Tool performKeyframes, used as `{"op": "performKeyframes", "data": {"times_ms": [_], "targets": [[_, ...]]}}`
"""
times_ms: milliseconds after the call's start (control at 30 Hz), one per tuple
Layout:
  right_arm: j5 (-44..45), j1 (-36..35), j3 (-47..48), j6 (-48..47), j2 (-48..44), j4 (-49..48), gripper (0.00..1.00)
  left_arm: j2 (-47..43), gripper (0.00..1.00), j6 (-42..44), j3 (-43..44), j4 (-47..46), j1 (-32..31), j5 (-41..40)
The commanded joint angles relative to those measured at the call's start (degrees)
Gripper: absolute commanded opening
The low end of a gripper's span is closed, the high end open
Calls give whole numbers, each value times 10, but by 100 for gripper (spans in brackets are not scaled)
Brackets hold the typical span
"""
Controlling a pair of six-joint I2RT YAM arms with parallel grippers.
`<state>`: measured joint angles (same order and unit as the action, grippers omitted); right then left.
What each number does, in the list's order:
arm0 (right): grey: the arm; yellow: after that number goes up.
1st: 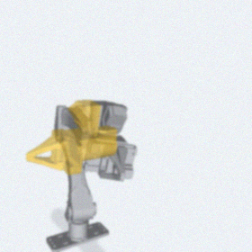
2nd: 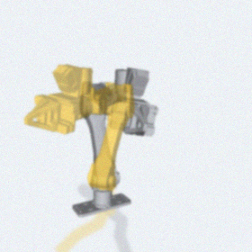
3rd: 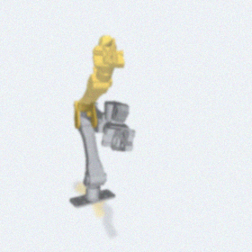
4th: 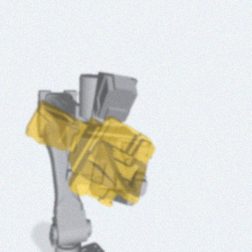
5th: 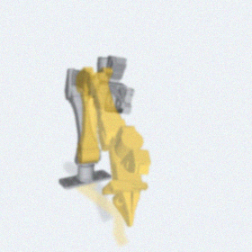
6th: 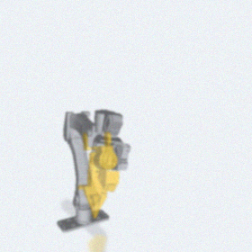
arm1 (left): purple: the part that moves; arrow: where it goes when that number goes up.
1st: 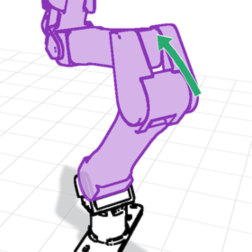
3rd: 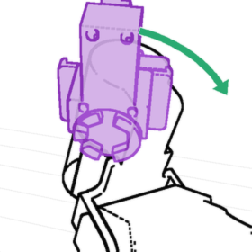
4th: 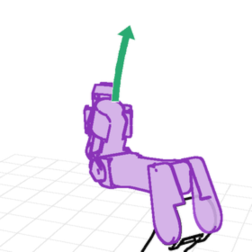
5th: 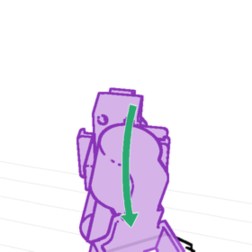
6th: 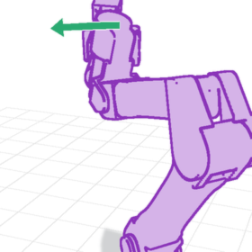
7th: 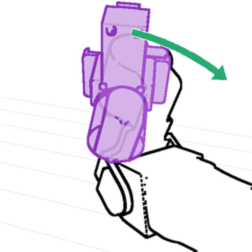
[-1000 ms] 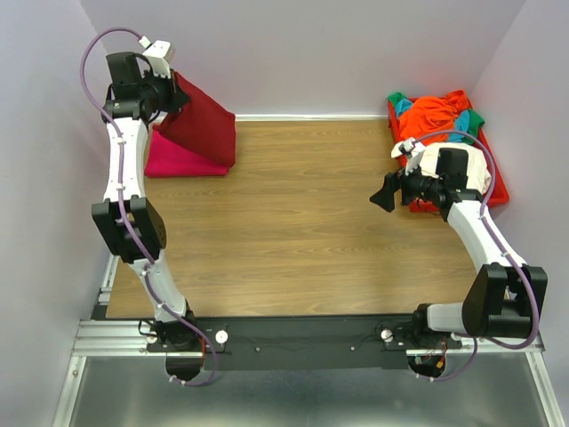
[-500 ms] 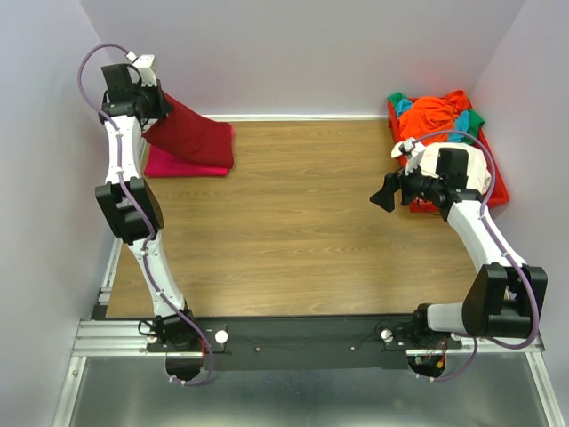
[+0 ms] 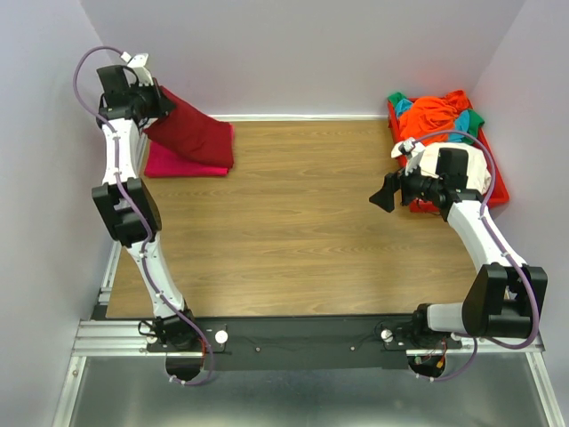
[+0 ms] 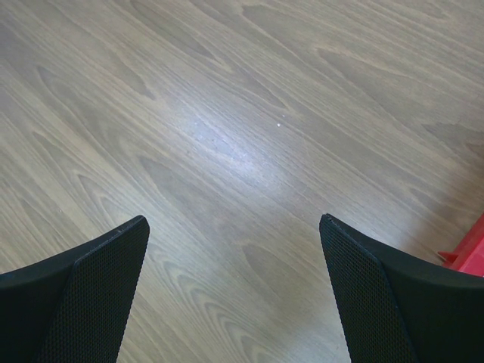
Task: Fold and stack the t-shirts
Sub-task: Neatly place the folded tshirt to the corner
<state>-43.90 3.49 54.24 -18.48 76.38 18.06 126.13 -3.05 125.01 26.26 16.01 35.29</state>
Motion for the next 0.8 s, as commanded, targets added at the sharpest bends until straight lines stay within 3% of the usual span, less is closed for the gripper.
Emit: {"op": "performKeyframes", "data": {"times_ms": [0,333,767], "targets": [[-18,4,-3,-3,1,1,100,-70,0,-48,8,-64,-13,61],[-20,4,-2,-4,1,3,100,-100,0,-144,25,-148,-85,85],[-21,4,-2,-6,1,7,100,-29,0,-199,75,-191,-155,80]]}}
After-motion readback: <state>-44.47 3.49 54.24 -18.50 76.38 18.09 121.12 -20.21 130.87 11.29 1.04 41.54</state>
